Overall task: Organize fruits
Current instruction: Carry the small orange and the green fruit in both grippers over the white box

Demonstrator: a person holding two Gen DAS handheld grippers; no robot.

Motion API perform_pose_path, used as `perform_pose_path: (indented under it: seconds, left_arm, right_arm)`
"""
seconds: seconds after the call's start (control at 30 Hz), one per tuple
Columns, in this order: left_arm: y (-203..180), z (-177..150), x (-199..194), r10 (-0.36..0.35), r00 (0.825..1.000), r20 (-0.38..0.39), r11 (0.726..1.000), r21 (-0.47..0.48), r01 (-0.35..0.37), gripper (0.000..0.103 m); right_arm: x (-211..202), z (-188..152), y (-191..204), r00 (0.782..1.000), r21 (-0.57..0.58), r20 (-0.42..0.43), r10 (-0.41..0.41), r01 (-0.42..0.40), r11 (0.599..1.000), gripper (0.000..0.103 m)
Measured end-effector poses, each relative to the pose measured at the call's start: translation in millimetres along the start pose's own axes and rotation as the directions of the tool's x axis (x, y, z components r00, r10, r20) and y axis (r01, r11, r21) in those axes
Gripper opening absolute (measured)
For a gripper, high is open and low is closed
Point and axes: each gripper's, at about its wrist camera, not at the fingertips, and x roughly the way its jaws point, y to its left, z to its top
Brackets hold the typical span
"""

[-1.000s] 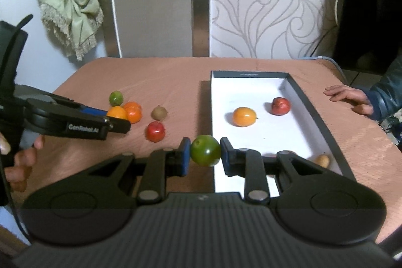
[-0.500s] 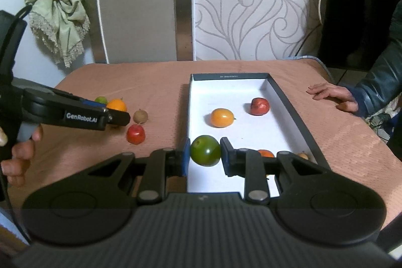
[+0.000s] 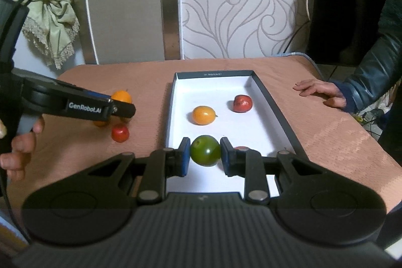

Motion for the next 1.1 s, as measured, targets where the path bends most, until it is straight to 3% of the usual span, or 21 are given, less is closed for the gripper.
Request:
perform_pose_path:
  seconds: [0.7, 1.1]
  left_arm:
    - [-57, 32, 42, -0.089, 0.996, -0.006, 0.993, 0.082, 0.089, 0.035]
    - [-73, 43, 82, -0.101, 0.994, -0.034, 0.989, 0.1, 0.104, 0.035]
  right_arm:
    - [-4, -4, -17, 0.999, -0.013, -0.019, -0.032, 0.031, 0.999, 0.028]
    - [-4, -8, -20, 0.998, -0.021, -0.037, -0.06, 0.059, 0.998, 0.028]
